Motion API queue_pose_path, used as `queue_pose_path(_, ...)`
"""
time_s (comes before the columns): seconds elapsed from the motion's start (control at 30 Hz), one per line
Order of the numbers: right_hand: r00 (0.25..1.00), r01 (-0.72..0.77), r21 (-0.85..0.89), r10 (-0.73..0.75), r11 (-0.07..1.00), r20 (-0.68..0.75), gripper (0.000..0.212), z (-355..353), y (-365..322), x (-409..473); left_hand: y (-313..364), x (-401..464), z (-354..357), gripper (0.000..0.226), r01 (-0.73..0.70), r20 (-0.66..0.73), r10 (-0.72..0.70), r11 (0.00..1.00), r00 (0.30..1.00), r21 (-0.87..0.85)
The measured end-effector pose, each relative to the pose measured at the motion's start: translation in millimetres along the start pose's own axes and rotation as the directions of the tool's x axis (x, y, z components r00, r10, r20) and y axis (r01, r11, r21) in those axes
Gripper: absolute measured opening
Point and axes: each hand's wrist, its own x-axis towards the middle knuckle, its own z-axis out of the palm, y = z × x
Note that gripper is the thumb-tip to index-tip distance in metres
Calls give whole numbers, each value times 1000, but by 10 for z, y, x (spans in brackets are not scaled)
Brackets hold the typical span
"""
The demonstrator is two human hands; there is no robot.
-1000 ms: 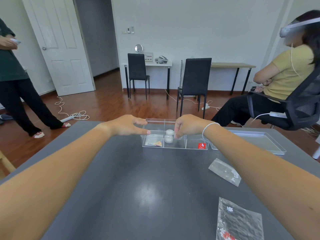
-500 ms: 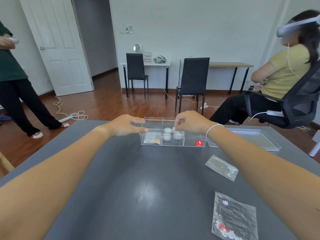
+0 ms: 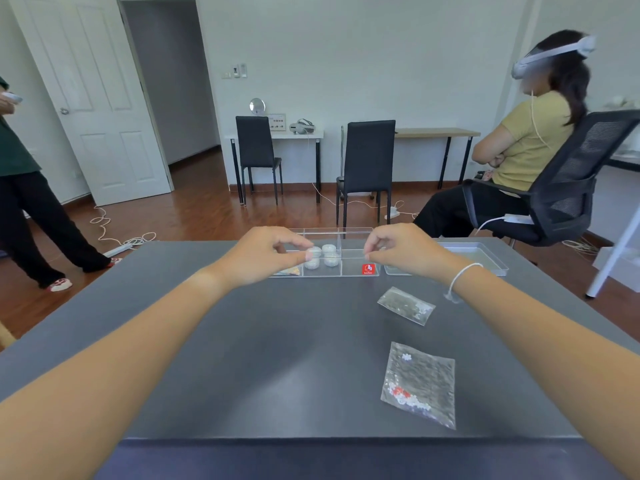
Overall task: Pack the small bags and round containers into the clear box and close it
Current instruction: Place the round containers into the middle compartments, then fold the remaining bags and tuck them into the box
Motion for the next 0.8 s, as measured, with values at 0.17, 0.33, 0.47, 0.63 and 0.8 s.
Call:
queue_pose_path(0.17,998,-57,-5,57,998,13,4,6,141,-265,296,-180,358,19,-47,149,46,999,988,2)
queue_pose_path(0.33,985,-141,-96,150,985,87,11,44,298,-458,446,-298,665,23,-98,276,100,995,956,-20)
queue_pose_path(0.47,977,-163,-202,187,966,105,29,95,395,-539,508,-359,850,31,-135,378,115,991,919,27)
queue_pose_path(0.63,965,-222,-200,244,954,95,40,118,416,-572,559,-396,999,43,-161,449,114,985,886,68)
queue_pose_path(0.8,949,-269,-172,291,948,124,55,127,398,-571,608,-386,1058,44,-190,501,91,970,861,149)
